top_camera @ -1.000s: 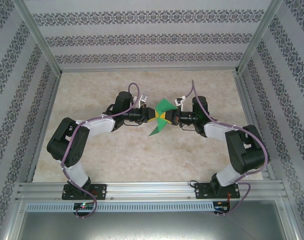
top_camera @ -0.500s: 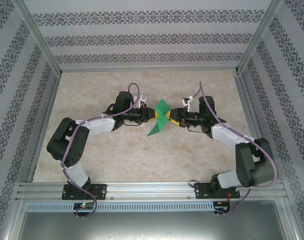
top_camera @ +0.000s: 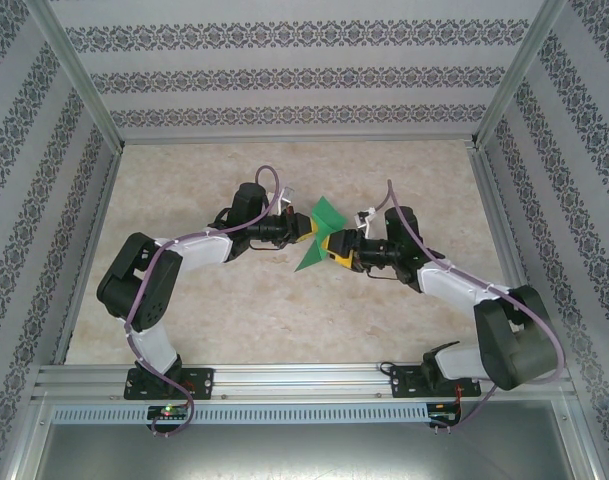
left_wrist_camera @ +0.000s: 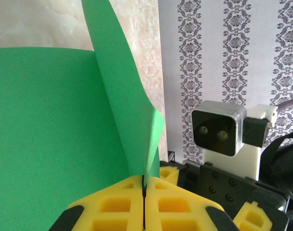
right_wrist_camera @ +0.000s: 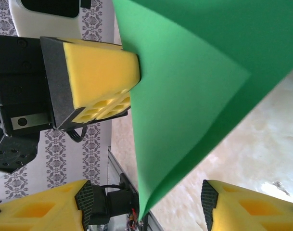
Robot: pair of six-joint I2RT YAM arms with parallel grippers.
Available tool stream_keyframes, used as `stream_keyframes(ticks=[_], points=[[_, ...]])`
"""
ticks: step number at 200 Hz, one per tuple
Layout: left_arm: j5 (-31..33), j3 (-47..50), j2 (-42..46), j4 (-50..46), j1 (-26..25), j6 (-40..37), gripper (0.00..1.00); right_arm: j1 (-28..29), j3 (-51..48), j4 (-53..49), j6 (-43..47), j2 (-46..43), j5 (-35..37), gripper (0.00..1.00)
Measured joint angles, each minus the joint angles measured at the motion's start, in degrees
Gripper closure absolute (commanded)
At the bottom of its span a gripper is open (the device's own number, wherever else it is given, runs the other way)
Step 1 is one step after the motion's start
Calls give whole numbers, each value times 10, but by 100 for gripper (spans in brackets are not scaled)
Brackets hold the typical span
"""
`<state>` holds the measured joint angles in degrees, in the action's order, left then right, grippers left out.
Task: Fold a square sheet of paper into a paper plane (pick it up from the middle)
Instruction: Turn over the paper at the center of the table.
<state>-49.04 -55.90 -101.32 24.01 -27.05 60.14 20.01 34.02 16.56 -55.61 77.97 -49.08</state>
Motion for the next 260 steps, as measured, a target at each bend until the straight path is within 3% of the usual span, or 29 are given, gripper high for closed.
stream_keyframes(ticks=[28,84,198,260], points=[[0,0,-1,18,0,10,91,4,0,37,-37,30,4,43],[1,0,-2,33,0,19,90,5,-8,105,-98,37,9,60],[0,0,-10,40,1,23,85,3,-17,116,-112,19,8,79],[0,1,-12,39,1,22,73,0,-17,98,-103,15,8,88]])
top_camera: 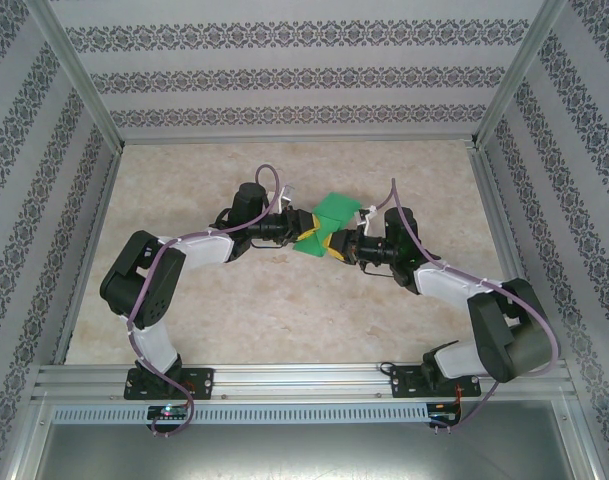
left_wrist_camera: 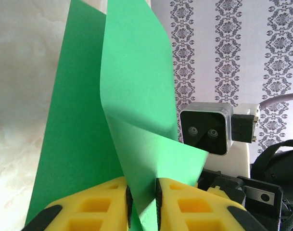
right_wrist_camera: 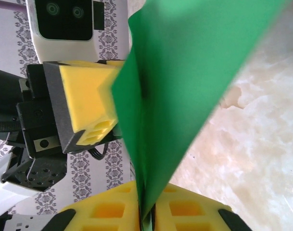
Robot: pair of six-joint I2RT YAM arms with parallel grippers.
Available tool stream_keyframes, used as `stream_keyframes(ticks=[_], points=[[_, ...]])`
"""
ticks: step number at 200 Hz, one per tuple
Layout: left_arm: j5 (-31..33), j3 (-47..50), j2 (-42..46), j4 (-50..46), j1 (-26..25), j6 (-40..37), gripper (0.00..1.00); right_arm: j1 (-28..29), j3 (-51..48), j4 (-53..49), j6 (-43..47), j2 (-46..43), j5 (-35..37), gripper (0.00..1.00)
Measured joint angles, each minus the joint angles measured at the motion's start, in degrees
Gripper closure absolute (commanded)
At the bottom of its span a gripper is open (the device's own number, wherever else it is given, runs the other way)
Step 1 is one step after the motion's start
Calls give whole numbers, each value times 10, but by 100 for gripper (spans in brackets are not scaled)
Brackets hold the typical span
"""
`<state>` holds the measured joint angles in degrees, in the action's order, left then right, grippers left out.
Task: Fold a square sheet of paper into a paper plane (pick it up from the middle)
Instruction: Turn over the paper at the center of the table.
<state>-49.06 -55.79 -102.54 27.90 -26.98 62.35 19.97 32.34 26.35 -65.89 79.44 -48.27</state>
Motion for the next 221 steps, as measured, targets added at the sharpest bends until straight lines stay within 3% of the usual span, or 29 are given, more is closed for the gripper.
stream_keyframes(ticks=[34,54,75,97,125,171,197,221], points=[[0,0,0,-12,1,-11,60,-17,8,-86,49,-17,4,96],[0,0,2,-33,2,-25,49,-23,36,-195,115,-35,30,100],[1,-1,13,-73,8,-47,43,-23,86,-322,200,-45,85,100],[5,-10,34,-122,11,-77,39,-18,143,-456,292,-48,178,100],[15,-24,64,-178,13,-113,37,19,213,-617,375,-47,353,100],[31,-29,110,-257,32,-156,36,116,328,-807,417,9,603,100],[42,-13,148,-291,44,-176,34,150,367,-874,418,78,689,100],[41,26,182,-313,46,-192,34,176,392,-908,414,149,723,100]])
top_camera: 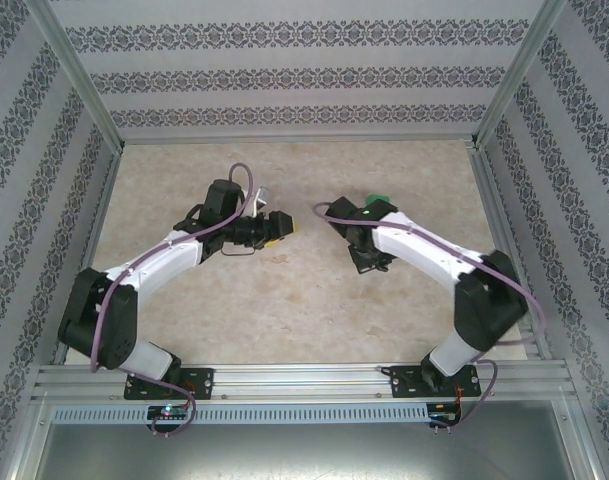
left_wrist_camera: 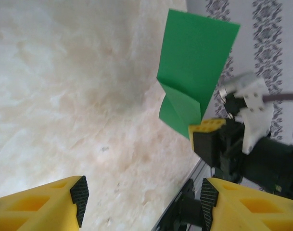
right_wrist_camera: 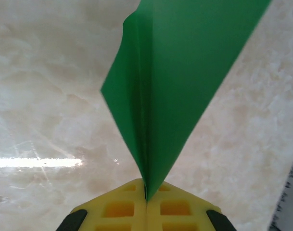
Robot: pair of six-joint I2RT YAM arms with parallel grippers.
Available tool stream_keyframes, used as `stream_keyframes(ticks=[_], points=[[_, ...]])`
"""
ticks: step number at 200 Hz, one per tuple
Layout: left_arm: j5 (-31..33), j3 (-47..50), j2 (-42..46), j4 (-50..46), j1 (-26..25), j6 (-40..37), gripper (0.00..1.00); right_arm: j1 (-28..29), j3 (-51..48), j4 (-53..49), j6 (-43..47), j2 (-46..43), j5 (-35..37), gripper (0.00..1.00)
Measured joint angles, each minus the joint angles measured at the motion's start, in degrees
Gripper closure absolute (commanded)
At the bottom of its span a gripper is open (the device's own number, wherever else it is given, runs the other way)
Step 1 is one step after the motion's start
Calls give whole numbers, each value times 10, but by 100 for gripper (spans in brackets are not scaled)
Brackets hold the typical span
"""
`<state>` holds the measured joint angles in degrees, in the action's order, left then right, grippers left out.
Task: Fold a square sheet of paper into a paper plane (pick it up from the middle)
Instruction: Turn over the paper at the center of the table.
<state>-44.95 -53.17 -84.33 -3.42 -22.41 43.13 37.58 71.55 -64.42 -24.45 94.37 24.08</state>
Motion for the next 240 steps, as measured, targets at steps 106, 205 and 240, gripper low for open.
stream_keyframes(ticks=[106,205,240], points=[[22,68,161,-171,0,-65,31,78,76,71,-11,191,-145,77],[21,85,163,-184,0,-69,32,54,-25,251,-24,93,-316,57],[21,83,111,-149,0,-55,36,-4,-101,333,-38,-21,-395,56]])
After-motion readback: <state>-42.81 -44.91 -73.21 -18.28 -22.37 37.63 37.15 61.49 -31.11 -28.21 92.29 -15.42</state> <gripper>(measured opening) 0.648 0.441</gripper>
